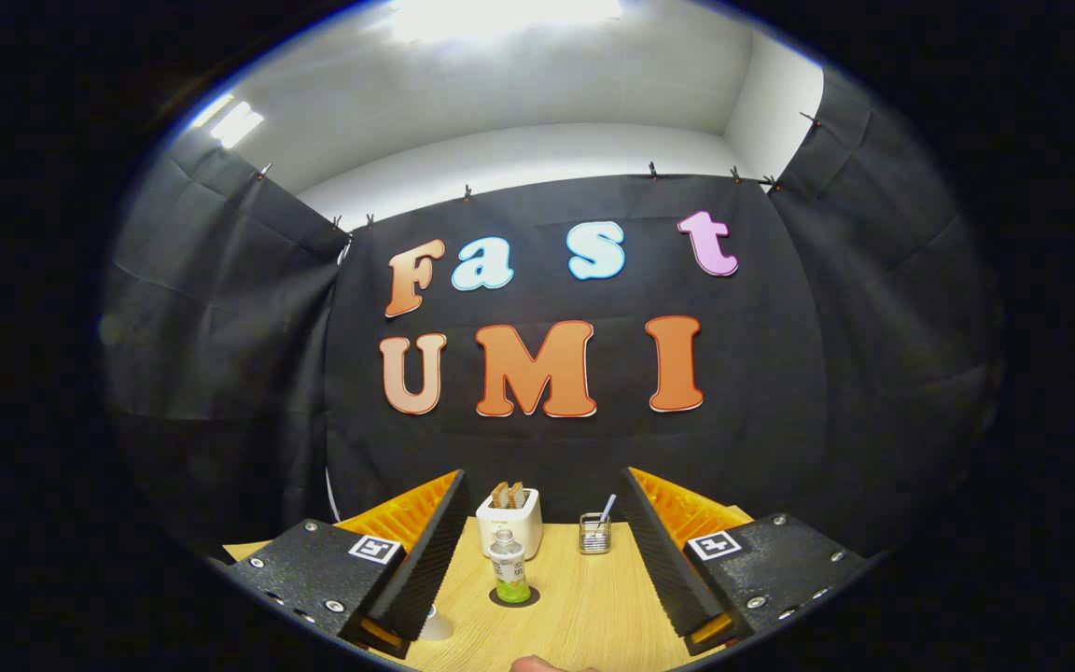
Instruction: Take the bottle from table, then pour the juice into the cup, finally place the bottle on the coaster
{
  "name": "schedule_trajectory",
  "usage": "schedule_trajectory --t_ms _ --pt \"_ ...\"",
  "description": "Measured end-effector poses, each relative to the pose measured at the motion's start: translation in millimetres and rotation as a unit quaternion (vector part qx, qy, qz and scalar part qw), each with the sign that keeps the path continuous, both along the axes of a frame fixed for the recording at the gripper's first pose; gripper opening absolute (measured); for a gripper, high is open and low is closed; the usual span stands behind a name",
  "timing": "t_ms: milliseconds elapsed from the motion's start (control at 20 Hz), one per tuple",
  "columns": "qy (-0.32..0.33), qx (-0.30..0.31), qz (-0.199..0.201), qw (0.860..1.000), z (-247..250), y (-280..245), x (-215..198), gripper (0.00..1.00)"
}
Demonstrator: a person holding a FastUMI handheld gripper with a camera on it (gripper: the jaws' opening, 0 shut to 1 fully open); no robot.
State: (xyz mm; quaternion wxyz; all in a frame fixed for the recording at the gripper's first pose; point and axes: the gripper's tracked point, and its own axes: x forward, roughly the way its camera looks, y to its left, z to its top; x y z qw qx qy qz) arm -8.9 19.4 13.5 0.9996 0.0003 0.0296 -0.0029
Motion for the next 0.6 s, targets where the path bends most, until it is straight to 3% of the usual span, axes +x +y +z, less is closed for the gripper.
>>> schedule_trajectory --t_ms 350,600 --pt "-0.046 0.004 -0.012 0.999 32.4 -8.6 -20.9 0.96" --pt "-0.045 0.007 -0.020 0.999 32.9 -11.8 -23.4 0.96"
